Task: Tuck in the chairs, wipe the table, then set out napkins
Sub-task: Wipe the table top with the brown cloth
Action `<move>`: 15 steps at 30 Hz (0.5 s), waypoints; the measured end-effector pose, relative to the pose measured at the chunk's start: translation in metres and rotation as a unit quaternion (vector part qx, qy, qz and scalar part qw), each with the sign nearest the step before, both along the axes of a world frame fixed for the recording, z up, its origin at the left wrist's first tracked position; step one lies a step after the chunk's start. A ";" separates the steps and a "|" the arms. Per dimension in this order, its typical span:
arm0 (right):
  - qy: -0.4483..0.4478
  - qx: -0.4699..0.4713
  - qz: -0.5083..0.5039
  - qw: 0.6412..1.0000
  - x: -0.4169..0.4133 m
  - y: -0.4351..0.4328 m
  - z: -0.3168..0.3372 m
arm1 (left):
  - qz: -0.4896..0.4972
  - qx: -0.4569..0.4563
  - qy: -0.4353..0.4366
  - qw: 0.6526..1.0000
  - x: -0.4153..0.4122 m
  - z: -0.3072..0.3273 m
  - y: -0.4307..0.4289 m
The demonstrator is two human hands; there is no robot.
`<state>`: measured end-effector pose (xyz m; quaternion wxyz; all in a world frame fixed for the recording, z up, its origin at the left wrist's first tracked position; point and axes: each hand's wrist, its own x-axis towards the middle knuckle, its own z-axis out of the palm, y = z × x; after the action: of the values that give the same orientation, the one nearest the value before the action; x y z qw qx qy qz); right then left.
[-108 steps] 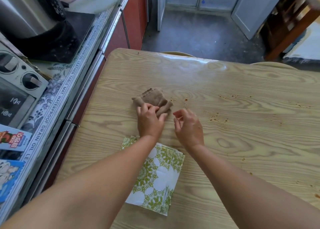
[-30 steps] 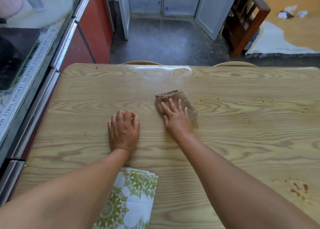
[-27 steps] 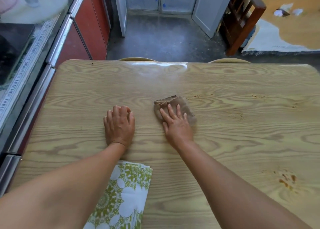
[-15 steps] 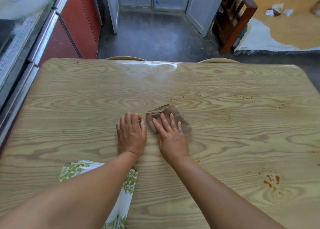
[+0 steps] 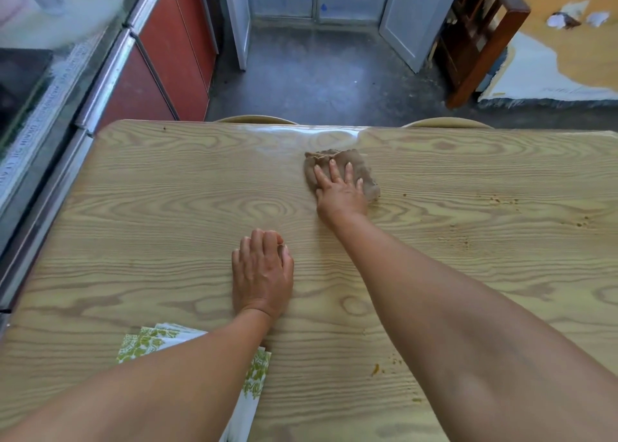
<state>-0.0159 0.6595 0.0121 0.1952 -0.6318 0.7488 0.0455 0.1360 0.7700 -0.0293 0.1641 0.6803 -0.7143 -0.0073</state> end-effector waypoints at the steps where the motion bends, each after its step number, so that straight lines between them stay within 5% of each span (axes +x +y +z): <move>1: -0.002 -0.001 0.000 1.000 0.000 0.006 0.000 | 0.000 -0.002 0.005 1.000 0.000 0.000 0.000; 15: 0.041 -0.121 0.014 0.992 0.009 0.197 -0.021 | -0.010 -0.053 0.035 0.998 0.002 -0.003 0.002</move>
<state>-0.0065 0.8561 -0.0086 0.0851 -0.6592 0.7470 -0.0169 0.1376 0.7720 -0.0325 0.2246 0.6624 -0.7147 0.0053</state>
